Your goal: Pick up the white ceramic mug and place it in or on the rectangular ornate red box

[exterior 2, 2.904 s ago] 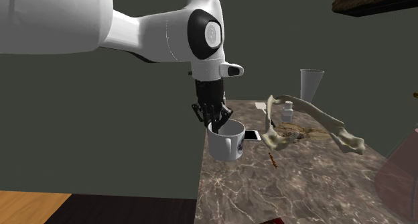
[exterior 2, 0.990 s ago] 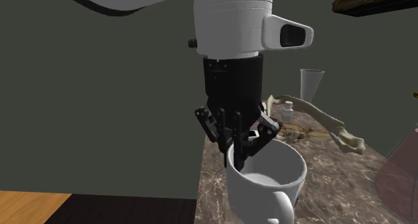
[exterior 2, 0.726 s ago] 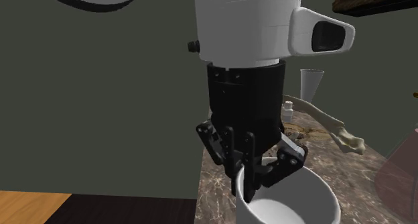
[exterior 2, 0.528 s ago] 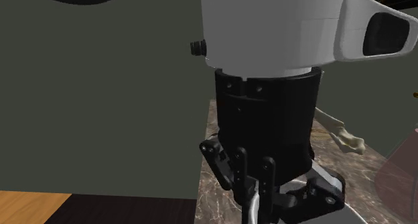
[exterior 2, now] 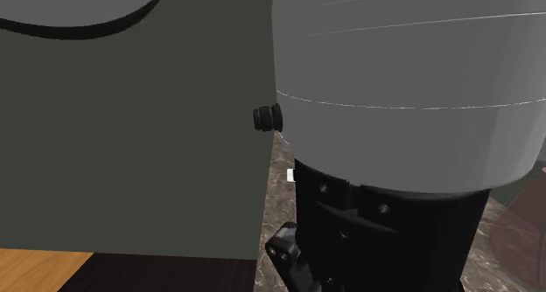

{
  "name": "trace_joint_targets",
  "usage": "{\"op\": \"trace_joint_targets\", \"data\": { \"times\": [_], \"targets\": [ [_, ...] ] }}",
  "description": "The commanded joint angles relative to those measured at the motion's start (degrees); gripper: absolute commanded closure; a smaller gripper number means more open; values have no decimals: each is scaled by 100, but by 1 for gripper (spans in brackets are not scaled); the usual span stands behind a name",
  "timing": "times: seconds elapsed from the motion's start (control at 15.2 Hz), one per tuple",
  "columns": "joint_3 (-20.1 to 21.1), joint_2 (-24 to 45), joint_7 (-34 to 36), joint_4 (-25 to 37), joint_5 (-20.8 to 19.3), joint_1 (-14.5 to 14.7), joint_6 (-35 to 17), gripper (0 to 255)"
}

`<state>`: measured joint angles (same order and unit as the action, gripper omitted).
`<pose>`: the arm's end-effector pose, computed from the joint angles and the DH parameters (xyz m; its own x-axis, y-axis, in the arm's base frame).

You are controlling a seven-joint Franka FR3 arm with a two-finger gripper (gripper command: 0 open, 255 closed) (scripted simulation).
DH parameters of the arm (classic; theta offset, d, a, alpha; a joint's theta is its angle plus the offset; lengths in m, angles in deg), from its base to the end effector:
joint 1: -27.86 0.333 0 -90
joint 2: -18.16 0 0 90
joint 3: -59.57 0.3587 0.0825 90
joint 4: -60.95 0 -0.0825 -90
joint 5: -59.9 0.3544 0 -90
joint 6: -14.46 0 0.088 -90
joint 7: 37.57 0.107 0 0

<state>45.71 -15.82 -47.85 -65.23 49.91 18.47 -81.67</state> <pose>0.2824 -0.1703 0.6367 0.9836 -0.1739 0.0473 -0.1762 -0.9831 0.0491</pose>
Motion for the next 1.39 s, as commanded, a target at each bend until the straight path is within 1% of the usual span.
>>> {"op": "trace_joint_targets", "data": {
  "times": [0.0,0.59,1.12,1.19,1.32],
  "targets": [
    [-17,-41,5,-179,-19,-11,-143,255],
    [-94,-102,53,-949,-96,-48,-851,255],
    [-94,-102,53,-949,-96,-48,-851,255],
    [-94,-102,53,-949,-96,-48,-852,0],
    [-94,-102,53,-949,-96,-48,-852,0]
  ]
}}
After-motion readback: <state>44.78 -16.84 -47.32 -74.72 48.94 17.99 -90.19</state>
